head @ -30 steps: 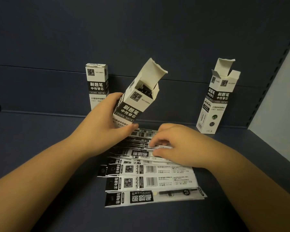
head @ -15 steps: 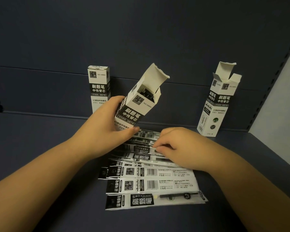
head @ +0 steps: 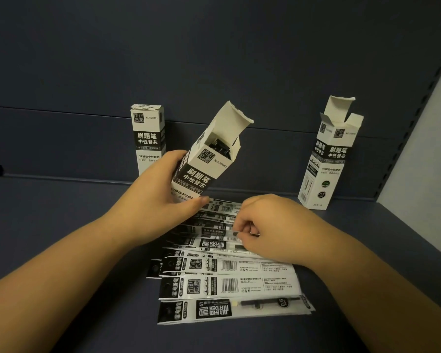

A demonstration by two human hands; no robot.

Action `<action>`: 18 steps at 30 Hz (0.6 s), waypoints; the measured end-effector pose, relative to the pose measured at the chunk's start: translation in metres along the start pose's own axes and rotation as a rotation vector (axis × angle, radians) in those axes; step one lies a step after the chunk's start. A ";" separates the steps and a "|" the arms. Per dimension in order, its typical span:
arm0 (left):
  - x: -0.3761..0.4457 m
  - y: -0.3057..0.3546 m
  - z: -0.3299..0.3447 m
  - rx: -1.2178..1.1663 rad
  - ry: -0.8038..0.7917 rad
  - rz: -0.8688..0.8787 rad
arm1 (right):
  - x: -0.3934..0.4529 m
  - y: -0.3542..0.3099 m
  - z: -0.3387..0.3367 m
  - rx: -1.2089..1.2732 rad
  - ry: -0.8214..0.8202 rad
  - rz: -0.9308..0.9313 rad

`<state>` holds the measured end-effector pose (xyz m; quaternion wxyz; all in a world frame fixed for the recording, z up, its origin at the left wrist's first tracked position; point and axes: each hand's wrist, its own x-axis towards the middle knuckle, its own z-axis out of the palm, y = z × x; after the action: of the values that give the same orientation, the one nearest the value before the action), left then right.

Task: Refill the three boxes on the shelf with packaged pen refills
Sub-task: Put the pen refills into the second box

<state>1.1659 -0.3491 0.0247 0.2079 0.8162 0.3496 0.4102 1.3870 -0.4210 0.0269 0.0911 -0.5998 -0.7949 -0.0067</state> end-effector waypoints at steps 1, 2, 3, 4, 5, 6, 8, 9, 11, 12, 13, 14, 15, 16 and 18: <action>0.000 0.001 0.000 0.001 -0.001 0.000 | 0.000 0.000 -0.001 -0.001 0.005 0.000; 0.000 0.001 0.000 0.003 -0.002 0.001 | -0.001 0.000 -0.002 -0.001 0.012 0.000; 0.000 0.001 0.000 0.005 -0.002 0.002 | -0.001 0.000 -0.003 -0.001 0.021 0.003; 0.000 0.002 -0.001 0.005 -0.002 0.002 | -0.002 0.000 -0.004 0.000 0.031 0.009; 0.000 0.002 -0.001 0.003 -0.003 0.001 | -0.002 0.001 -0.005 0.006 0.041 0.018; 0.000 0.003 -0.001 -0.001 -0.003 -0.001 | -0.003 0.001 -0.006 0.012 0.052 0.026; 0.000 0.003 -0.002 -0.004 0.002 -0.002 | -0.003 0.003 -0.008 0.019 0.062 0.036; 0.000 0.003 -0.002 -0.003 0.006 -0.001 | -0.003 0.004 -0.009 0.021 0.058 0.038; 0.000 0.003 -0.002 0.000 0.009 0.002 | -0.003 0.004 -0.009 0.024 0.046 0.042; 0.000 0.003 -0.002 0.000 0.010 0.003 | -0.003 0.004 -0.009 0.026 0.040 0.047; 0.001 0.003 -0.002 0.001 0.010 0.002 | -0.003 0.003 -0.009 0.031 0.037 0.052; 0.001 0.002 -0.002 0.003 0.012 0.001 | -0.004 0.003 -0.010 0.043 0.034 0.055; 0.001 0.002 -0.003 0.003 0.014 -0.001 | -0.004 0.003 -0.010 0.060 0.033 0.056; 0.001 0.002 -0.003 0.004 0.016 0.000 | -0.004 0.003 -0.011 0.079 0.032 0.055; 0.002 0.001 -0.004 0.006 0.023 0.002 | -0.005 0.003 -0.013 0.106 0.030 0.056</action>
<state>1.1641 -0.3483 0.0285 0.2009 0.8126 0.3522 0.4187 1.3930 -0.4270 0.0391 0.1349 -0.6159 -0.7756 0.0291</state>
